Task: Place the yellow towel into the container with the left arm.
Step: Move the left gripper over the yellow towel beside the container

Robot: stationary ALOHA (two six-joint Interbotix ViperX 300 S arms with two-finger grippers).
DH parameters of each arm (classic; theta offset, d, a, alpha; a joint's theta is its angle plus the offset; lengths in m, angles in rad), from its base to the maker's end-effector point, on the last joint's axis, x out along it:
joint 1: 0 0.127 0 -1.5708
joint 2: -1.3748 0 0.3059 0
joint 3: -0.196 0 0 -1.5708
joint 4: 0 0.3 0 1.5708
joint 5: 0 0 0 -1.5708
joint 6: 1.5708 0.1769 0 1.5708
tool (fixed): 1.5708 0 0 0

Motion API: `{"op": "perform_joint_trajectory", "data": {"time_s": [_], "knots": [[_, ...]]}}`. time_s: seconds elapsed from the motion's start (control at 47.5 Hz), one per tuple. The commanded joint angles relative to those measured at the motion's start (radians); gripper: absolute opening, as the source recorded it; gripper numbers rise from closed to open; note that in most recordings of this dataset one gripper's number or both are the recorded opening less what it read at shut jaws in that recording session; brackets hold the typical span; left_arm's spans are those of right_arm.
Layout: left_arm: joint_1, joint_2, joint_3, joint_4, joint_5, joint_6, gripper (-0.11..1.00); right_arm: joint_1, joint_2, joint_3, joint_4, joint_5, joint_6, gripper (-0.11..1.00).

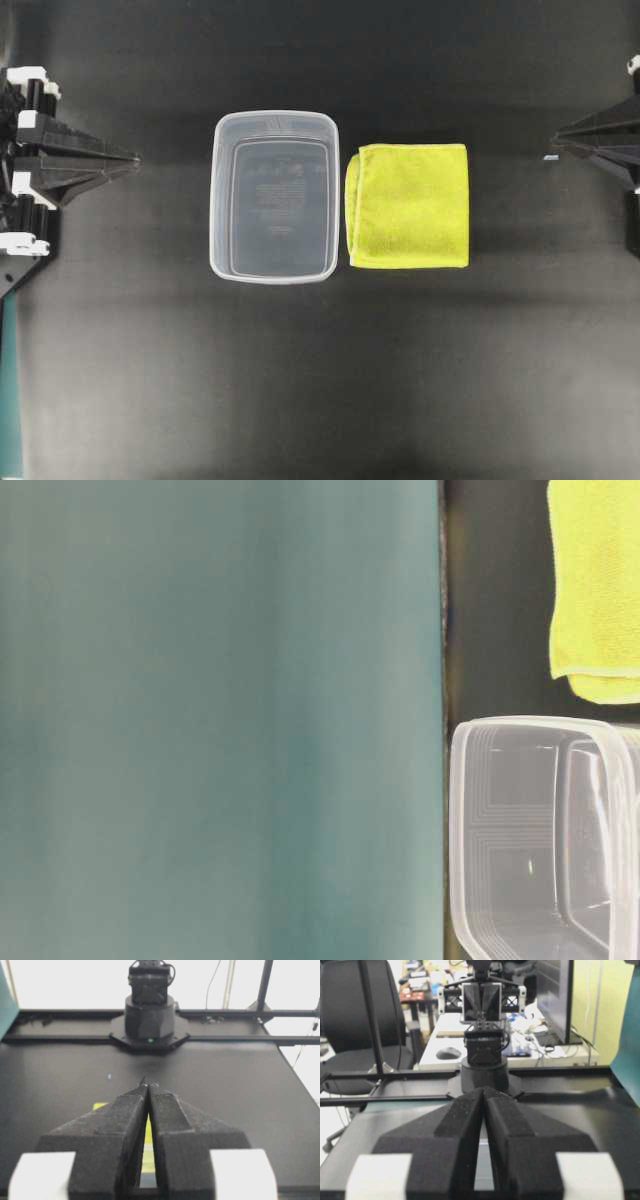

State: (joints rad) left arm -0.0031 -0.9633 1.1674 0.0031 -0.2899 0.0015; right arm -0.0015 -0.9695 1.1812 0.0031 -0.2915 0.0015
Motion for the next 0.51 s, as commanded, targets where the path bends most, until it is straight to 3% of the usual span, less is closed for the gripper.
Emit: {"op": "perform_joint_trajectory", "data": {"time_s": [0.0, 0.084, 0.211, 0.485], "knots": [[-0.002, 0.048, -0.049, 0.037, 0.055, -0.029, 0.06, 0.005, 0.012, -0.012, 0.006, -0.006, 0.012, 0.01], [-0.006, 0.107, -0.129, 0.037, 0.181, -0.051, 0.0, 0.003, 0.009, -0.006, 0.012, 0.005, 0.021, 0.07], [-0.002, 0.196, -0.255, 0.038, 0.325, -0.04, 0.0, 0.003, 0.003, -0.003, 0.012, 0.02, 0.061, 0.0], [0.0, 0.42, -0.495, 0.038, 0.512, 0.0, 0.0, -0.02, -0.032, 0.011, 0.012, 0.149, 0.107, 0.0]]}}
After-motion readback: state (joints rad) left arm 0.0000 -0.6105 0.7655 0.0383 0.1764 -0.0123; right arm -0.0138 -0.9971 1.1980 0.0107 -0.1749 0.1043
